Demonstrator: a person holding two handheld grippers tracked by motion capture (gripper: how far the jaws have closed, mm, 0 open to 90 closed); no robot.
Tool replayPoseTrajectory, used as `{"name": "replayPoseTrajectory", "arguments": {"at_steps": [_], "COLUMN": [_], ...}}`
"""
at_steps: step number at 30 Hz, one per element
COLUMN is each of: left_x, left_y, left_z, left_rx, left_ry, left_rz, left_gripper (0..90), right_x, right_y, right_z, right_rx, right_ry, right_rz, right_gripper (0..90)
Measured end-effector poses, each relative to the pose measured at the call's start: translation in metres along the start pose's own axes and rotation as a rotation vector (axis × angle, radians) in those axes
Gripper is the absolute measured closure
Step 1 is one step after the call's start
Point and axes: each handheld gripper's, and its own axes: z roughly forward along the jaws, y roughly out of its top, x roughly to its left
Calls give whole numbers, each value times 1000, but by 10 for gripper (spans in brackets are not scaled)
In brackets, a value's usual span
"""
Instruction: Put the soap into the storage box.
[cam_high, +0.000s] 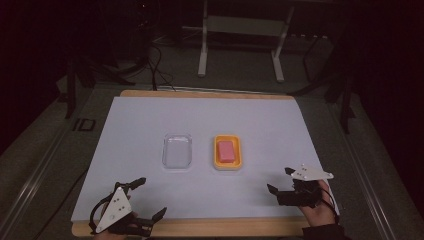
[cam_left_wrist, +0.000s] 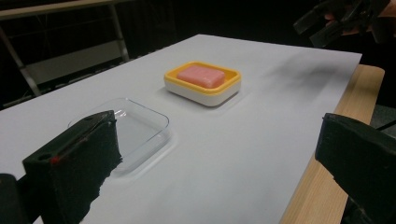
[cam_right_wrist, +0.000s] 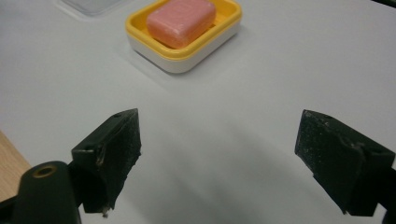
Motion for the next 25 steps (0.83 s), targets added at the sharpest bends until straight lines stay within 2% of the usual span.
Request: {"name": "replayPoseTrajectory", "arguments": {"at_steps": [3, 4, 10, 25], "left_x": [0, -1, -1, -2], "left_y": [0, 0, 1, 1], "left_z": [0, 0, 0, 1], "left_rx": [3, 5, 3, 9], "left_ry": [-3, -7, -9, -11], "left_rz": [1, 5, 8, 13], "left_gripper": [2, 2, 2, 2], "right_x": [-1, -5, -12, -9], "right_y": [-2, -9, -14, -14], "right_z": [-1, -1, 3, 7], "right_rx": [-1, -8, -7, 7], "right_ry": [-6, -4, -22, -6], "right_rz": [4, 26, 54, 42], "right_gripper": [142, 142, 142, 142]}}
